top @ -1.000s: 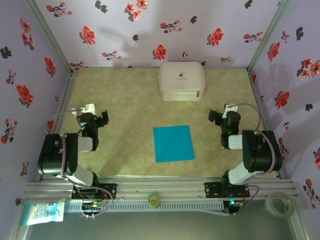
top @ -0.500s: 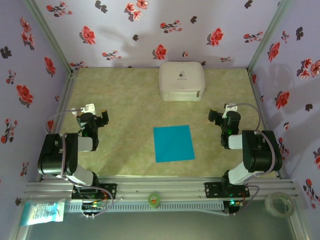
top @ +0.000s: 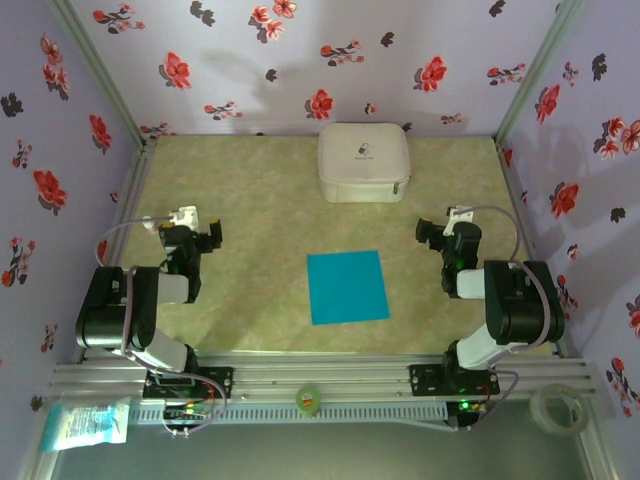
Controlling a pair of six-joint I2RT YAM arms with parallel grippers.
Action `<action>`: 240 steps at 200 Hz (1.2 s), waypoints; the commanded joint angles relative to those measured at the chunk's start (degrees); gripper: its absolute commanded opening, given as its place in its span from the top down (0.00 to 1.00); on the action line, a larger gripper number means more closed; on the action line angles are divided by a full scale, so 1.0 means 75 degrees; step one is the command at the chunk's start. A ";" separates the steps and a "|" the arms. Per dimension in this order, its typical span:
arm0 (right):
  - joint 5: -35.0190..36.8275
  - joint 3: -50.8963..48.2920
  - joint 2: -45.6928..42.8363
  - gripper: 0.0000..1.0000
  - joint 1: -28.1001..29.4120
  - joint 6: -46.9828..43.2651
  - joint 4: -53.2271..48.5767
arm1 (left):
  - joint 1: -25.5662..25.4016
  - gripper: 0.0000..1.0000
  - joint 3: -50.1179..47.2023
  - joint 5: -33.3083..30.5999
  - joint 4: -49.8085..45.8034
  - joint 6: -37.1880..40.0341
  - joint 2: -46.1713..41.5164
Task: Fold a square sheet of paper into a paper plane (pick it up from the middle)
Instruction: Move the square sheet of paper to the center of the table.
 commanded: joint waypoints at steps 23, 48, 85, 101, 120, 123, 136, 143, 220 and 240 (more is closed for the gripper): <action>0.0118 0.0759 -0.0925 0.01 0.0030 0.0100 -0.1915 | -0.0097 0.00 -0.0395 -0.0045 0.0737 0.0338 -0.0321; -0.0100 0.1937 -0.1351 0.01 -0.0014 0.0365 -0.4771 | -0.0060 0.00 0.0135 -0.0259 -0.1842 -0.0161 -0.1874; 0.0182 0.2855 -0.2166 0.01 -0.0017 0.1709 -0.6940 | -0.0010 0.00 0.0498 -0.0382 -0.3708 -0.1494 -0.3500; -0.0419 0.3492 -0.2202 0.01 -0.0051 0.2666 -0.8281 | 0.0040 0.00 0.0764 -0.0247 -0.4748 -0.2301 -0.4038; -0.2406 0.3487 -0.2067 0.01 -0.0064 0.2926 -0.8509 | 0.0076 0.00 0.1149 -0.0004 -0.6163 -0.3341 -0.4473; -0.2646 0.3494 -0.2044 0.01 -0.0064 0.3027 -0.8569 | 0.0088 0.00 0.1199 0.0009 -0.6368 -0.3545 -0.4559; -0.3804 0.3292 -0.1994 0.01 0.0017 0.3428 -0.8350 | 0.0169 0.00 0.1272 0.0547 -0.6968 -0.3946 -0.4838; -0.4139 0.3114 -0.2004 0.01 0.0122 0.3673 -0.8191 | 0.0218 0.00 0.1216 0.1190 -0.7032 -0.3961 -0.4969; -0.3056 0.2416 -0.2225 0.17 0.2772 0.4869 -0.9012 | -0.1380 0.00 0.1331 0.4101 -0.7721 -0.5195 -0.4883; -0.3080 0.2287 -0.2065 0.22 0.3341 0.5016 -0.8959 | -0.2576 0.00 0.1480 0.3653 -0.7683 -0.5239 -0.4431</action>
